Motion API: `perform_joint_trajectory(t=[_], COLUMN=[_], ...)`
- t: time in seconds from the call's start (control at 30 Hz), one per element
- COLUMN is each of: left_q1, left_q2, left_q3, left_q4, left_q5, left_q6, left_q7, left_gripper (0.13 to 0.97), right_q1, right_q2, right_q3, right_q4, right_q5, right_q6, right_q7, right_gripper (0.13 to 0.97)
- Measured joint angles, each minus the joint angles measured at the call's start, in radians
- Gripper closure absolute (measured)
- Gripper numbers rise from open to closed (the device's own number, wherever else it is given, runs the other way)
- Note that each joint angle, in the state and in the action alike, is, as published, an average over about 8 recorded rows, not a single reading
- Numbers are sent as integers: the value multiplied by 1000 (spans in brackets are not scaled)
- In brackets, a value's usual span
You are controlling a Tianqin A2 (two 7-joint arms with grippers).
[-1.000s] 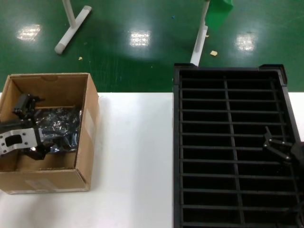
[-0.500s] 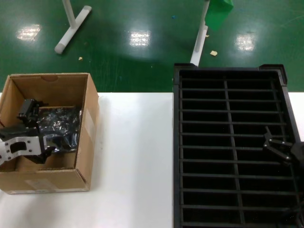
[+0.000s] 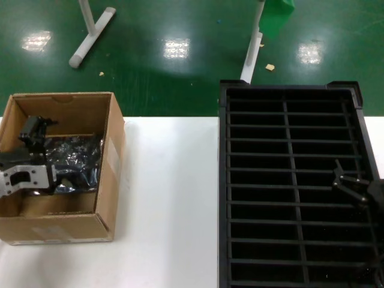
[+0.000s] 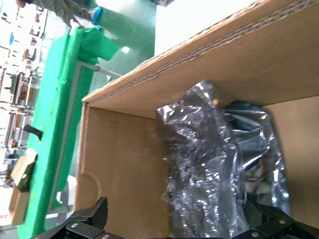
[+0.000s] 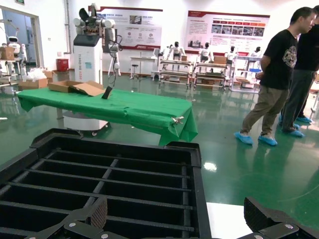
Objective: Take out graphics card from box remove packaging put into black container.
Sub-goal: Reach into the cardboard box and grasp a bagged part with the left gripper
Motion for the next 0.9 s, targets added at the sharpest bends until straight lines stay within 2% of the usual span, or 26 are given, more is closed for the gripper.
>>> perform_joint_trajectory(t=[0.2,0.3,0.43,0.57,0.7,0.9], left_q1=[-11,-12,-12,-10,-6,-7], left_q2=[10,13,17,18,15,11], left_q3=[-26,-33,-35,-30,-18,-7], left_q4=[38,54,70,68,52,44], left_q5=[-38,-49,-55,-47,-29,-15], left_q6=[4,7,10,9,4,6], left_q7=[79,104,121,112,80,51], left_gripper=[188,206,275,345,345,503], right_q1=[0,0,0,0,0,0], right_q2=[0,0,0,0,0,0], right_q3=[0,0,0,0,0,0], right_q4=[0,0,0,0,0,0], right_q5=[0,0,0,0,0,0], right_q6=[0,0,0,0,0,0], right_q7=[0,0,0,0,0,0], right_gripper=[129,129,129,129,129,129])
